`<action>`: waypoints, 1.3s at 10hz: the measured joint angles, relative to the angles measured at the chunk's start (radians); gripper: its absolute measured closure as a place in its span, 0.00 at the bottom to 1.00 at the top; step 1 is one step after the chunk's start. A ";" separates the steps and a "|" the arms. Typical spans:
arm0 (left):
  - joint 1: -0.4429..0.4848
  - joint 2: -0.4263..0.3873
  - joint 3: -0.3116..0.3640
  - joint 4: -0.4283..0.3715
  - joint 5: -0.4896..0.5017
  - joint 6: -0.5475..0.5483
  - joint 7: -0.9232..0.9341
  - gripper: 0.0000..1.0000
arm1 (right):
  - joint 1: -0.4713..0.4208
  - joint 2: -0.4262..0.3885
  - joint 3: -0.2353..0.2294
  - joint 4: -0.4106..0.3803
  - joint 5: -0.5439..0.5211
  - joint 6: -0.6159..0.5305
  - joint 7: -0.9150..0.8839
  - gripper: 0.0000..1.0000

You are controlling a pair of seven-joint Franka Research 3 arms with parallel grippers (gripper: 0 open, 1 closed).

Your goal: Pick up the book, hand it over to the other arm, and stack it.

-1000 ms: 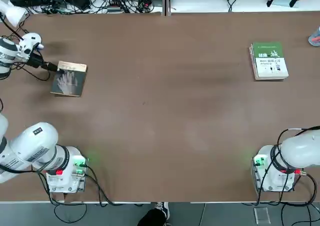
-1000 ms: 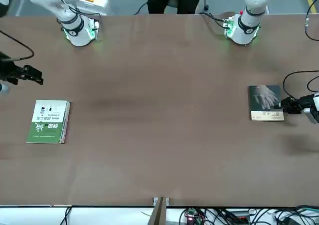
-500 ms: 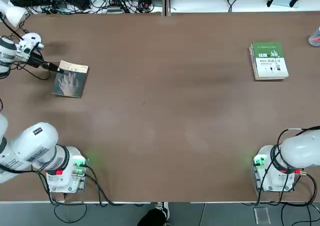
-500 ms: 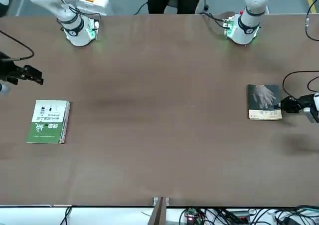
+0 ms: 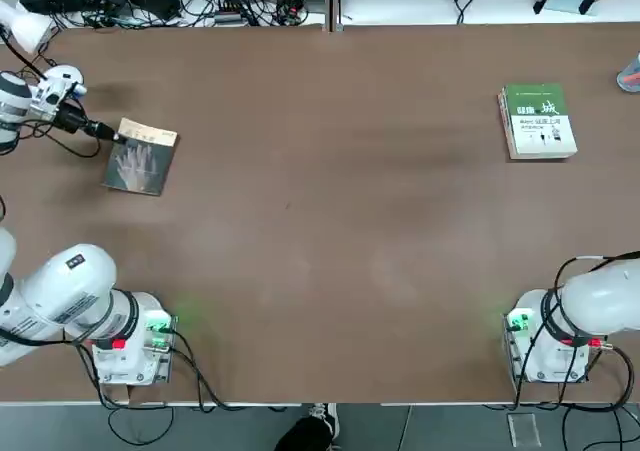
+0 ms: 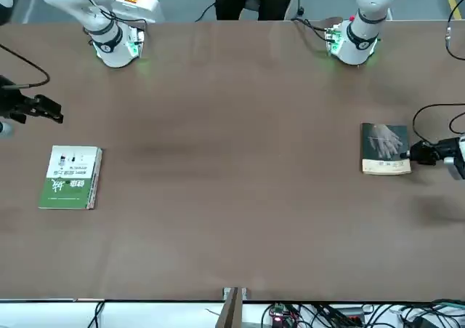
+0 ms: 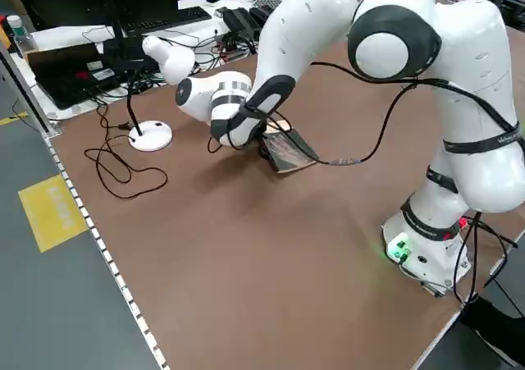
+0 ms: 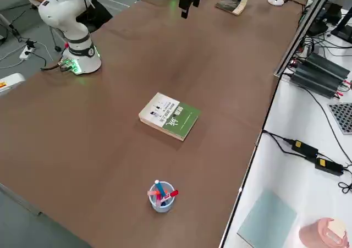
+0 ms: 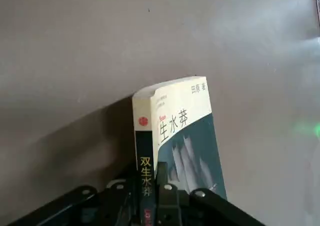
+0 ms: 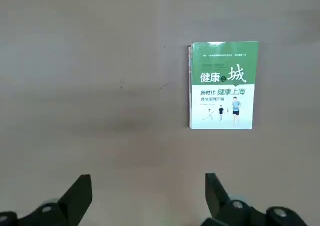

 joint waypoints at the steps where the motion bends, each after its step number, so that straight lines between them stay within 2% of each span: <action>1: 0.000 0.000 0.000 0.004 0.000 -0.009 -0.004 0.99 | 0.000 0.000 0.000 0.000 0.000 0.000 0.000 0.00; 7: -0.001 0.000 -0.008 0.066 0.000 -0.162 -0.135 0.99 | -0.001 0.000 -0.001 0.000 0.000 -0.007 -0.001 0.00; 13: -0.007 -0.005 -0.117 0.200 0.000 -0.337 -0.380 0.99 | -0.003 0.000 -0.002 0.000 0.000 -0.008 -0.001 0.00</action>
